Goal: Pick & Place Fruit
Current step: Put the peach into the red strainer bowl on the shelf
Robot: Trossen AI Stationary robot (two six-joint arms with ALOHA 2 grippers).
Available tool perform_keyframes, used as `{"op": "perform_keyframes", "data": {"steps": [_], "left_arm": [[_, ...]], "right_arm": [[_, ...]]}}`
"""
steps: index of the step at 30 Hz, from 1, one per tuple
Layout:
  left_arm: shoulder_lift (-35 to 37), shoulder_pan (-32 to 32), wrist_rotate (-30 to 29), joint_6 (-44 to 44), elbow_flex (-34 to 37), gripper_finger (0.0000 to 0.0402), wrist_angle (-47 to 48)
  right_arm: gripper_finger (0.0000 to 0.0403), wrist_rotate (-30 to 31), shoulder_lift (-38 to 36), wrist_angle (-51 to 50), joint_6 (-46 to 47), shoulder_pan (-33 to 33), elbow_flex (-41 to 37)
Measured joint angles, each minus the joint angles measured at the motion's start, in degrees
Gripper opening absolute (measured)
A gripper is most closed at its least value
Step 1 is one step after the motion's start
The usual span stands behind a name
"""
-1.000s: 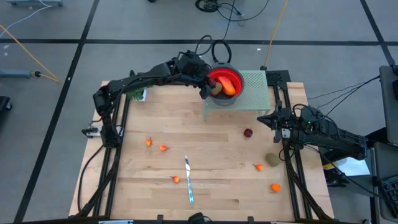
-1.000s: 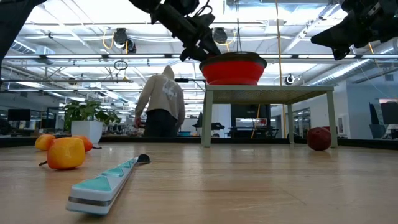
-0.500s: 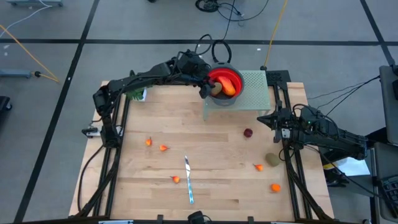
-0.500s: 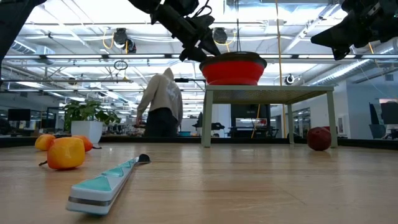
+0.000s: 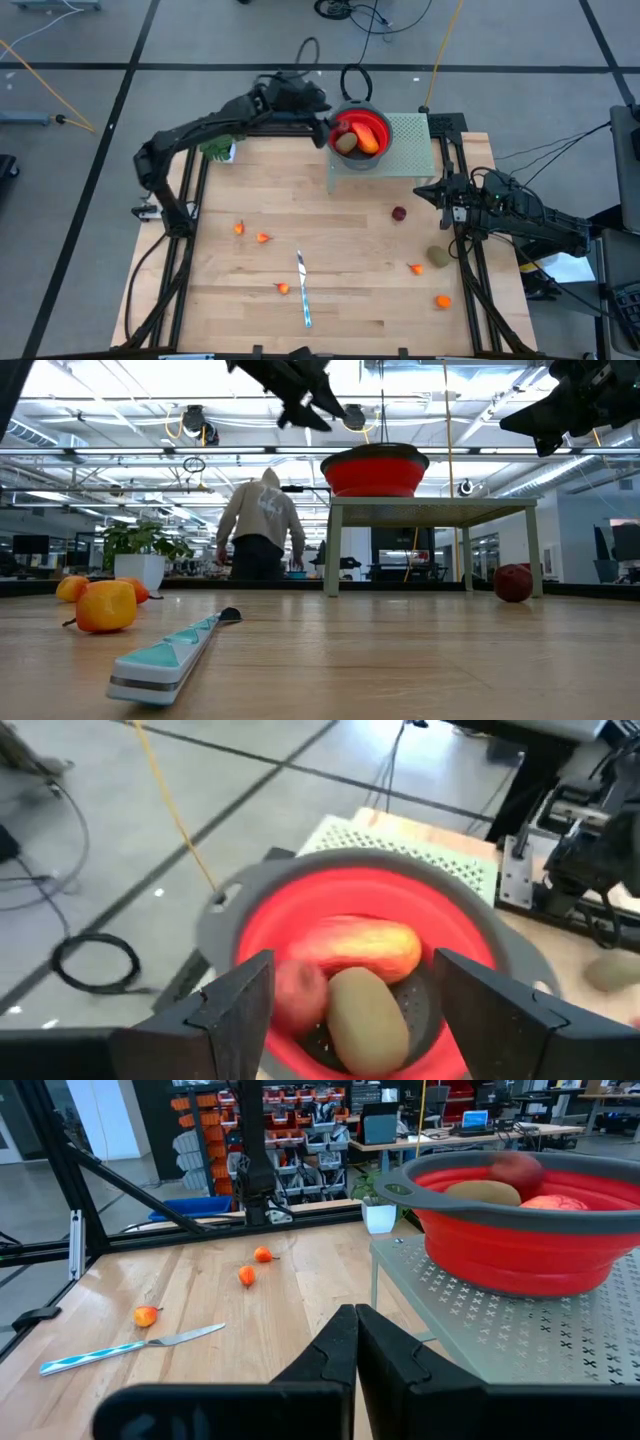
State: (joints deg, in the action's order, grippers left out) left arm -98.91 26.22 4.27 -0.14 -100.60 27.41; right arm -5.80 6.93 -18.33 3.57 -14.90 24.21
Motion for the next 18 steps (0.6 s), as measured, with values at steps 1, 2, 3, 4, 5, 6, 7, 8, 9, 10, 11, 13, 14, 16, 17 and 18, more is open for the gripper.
{"op": "perform_keyframes", "data": {"steps": [1,2,3,4,5,6,7,8,9,10,11,13,14,16,17,18], "left_arm": [[1.08,-0.45,-0.84,-0.14,0.0,0.0271,0.45],[2.24,-0.98,-1.62,-0.55,0.0,0.0271,0.78],[3.51,-1.56,-2.29,-1.18,0.0,0.0271,1.54],[4.7,-2.23,-3.03,-2.13,0.0,0.0271,2.28],[5.79,-3.02,-3.72,-3.0,-0.01,0.0271,2.81],[6.83,-3.87,-4.58,-3.93,-0.02,0.0271,3.6],[7.84,-4.64,-5.44,-4.84,-0.02,0.0271,4.82],[8.78,-5.61,-6.46,-5.73,-0.02,0.0271,6.02],[9.39,-6.74,-7.83,-6.59,-0.02,0.0271,6.8],[10.13,-8.01,-9.39,-7.27,-0.02,0.0271,7.53],[10.85,-9.2,-10.78,-8.24,-0.02,0.0271,8.59],[12.09,-11.97,-13.88,-10.44,-0.02,0.0271,10.26],[12.64,-13.31,-14.95,-11.81,-0.02,0.0271,11.13],[13.25,-15.99,-16.8,-14.85,-0.02,0.0271,12.89],[13.47,-17.32,-17.69,-16.81,-0.02,0.0271,13.51],[13.51,-18.68,-18.46,-18.93,-0.02,0.0271,14.26]], "right_arm": [[0.0,0.0,0.01,0.0,0.0,0.0,0.0],[0.0,0.0,0.01,0.0,0.0,0.0,0.0],[0.0,-0.02,0.01,0.0,0.0,0.0,0.0],[0.0,0.0,0.01,0.0,0.0,0.0,0.0],[0.0,0.0,0.01,0.0,0.0,0.0,0.0],[0.0,0.0,0.01,0.01,0.0,-0.02,0.0],[0.0,-0.02,0.01,0.0,0.0,0.0,0.0],[0.0,0.0,0.01,0.0,0.0,-0.01,0.0],[0.0,-0.01,0.01,0.01,0.0,-0.02,0.0],[0.0,-0.02,0.01,0.0,0.0,0.0,0.0],[0.0,-0.02,0.01,0.0,0.0,0.0,0.0],[0.0,-0.02,0.01,0.02,0.0,0.0,0.0],[0.0,-0.04,0.01,0.01,0.0,0.0,0.0],[0.0,-0.17,0.01,0.02,0.0,0.0,0.0],[0.0,-0.2,0.01,0.02,0.01,0.0,0.0],[0.0,-0.22,0.01,0.0,0.0,0.0,0.0]]}}
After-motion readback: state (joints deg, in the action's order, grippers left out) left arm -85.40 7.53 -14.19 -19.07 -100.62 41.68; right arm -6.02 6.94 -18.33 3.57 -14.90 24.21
